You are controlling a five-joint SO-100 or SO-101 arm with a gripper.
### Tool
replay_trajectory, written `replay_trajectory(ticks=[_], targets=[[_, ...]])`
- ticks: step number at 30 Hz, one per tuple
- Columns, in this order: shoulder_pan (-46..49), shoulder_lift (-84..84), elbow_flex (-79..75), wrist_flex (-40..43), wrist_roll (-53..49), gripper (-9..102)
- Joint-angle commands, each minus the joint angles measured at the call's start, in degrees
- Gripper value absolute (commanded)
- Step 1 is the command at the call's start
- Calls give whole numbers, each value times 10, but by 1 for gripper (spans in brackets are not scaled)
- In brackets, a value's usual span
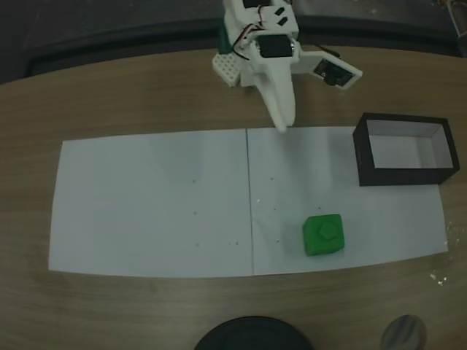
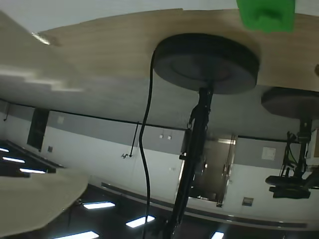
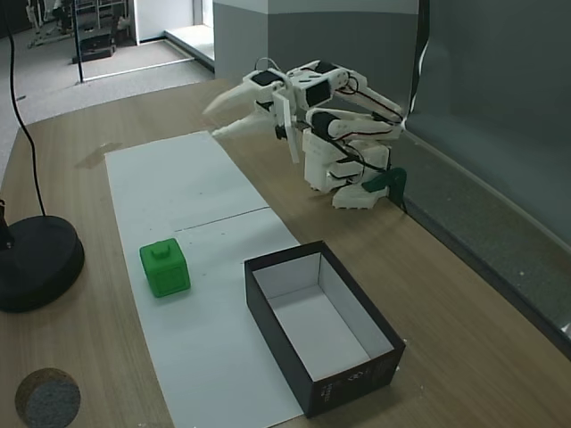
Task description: Grab a green square and put it in the box.
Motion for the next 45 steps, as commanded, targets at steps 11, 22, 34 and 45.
replay_trajectory(ticks=[11,22,34,45], targets=[[-56,-637,-437,83,2,22],[-98,-1100,-893,328,27,36],[-88,-1303,-1012,340,44,33],[-86,-1331,-1014,337,47,6]])
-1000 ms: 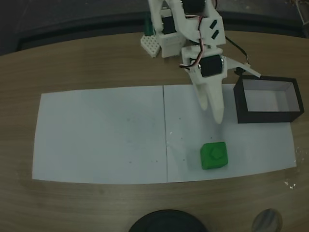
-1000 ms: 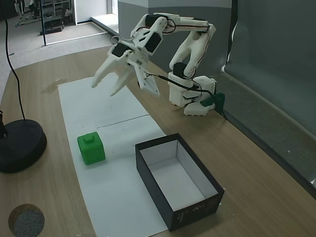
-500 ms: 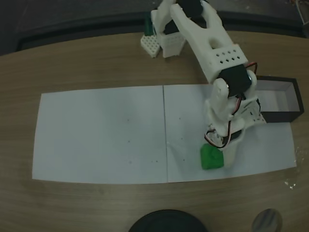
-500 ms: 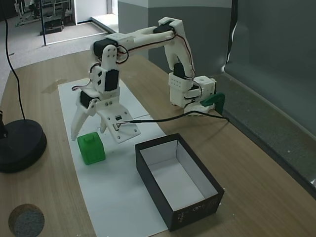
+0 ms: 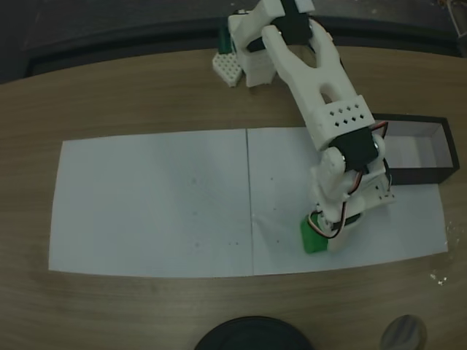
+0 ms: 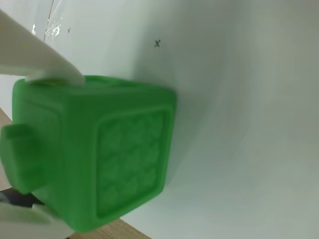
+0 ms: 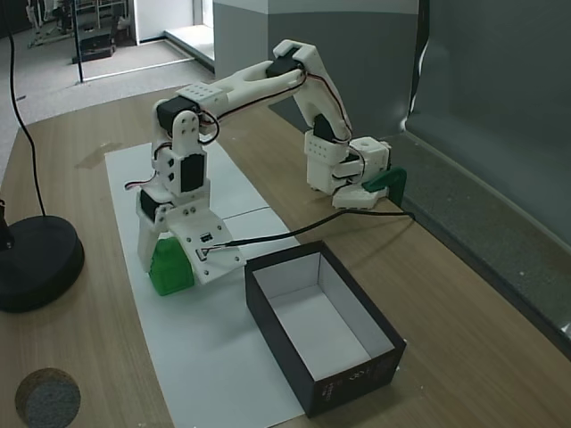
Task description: Grab a green square and put it in the box.
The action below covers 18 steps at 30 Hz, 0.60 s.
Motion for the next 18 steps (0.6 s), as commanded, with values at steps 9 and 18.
replay_trajectory(ticks=[9,18], targets=[[0,47,-263,140,-14,3],[-21,178,-402,234,-59,3]])
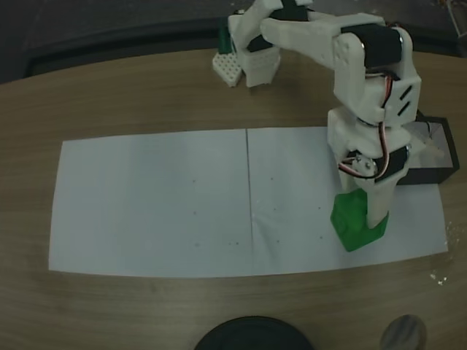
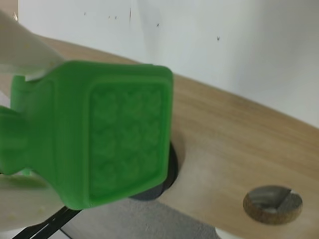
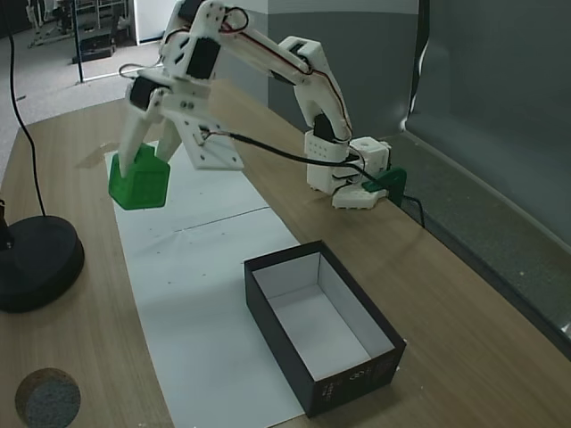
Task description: Grab a green square and put it in the box.
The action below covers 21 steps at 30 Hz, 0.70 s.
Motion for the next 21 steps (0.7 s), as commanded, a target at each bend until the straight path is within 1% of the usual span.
replay_trajectory(ticks=[1,8,10,16,21], targets=[[-28,116,5,1,-2,3],[-214,225,172,0,-3,2],[-251,247,214,-3,-3,2],[-299,253,299,-11,-7,2],[-320,218,337,-57,-21,2]])
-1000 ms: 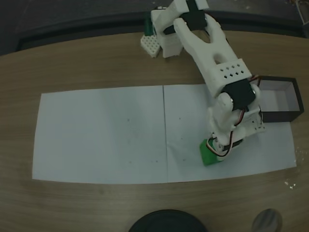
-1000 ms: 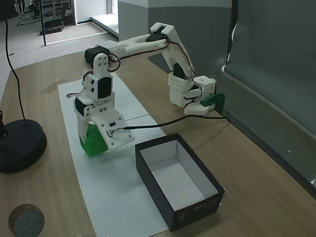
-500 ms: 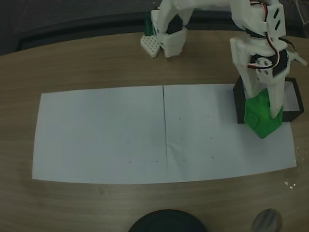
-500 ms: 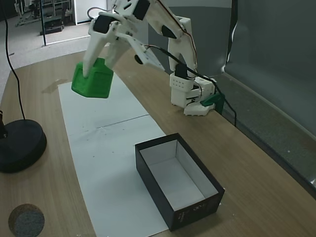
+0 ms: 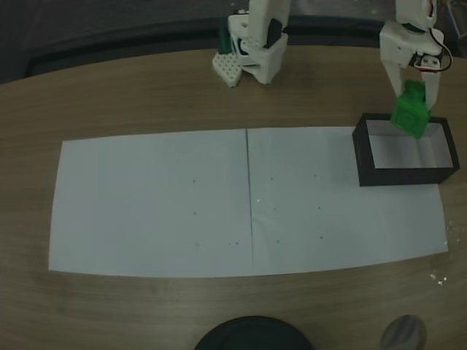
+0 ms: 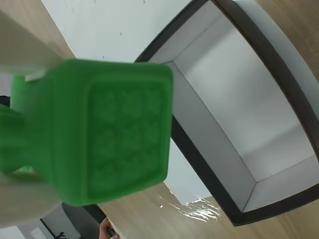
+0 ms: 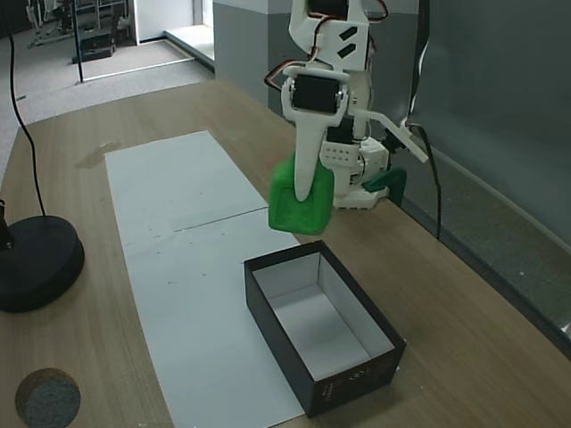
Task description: Grab a green square and put it in the box.
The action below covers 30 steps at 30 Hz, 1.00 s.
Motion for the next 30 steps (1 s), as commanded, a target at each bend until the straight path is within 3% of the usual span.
replay_trajectory(ticks=[1,20,27,30], targets=[[-10,-4,-4,-23,-2,2],[-64,-108,-10,-54,-1,3],[-63,-104,-9,-50,-2,28],[-64,-103,-11,-42,-2,31]])
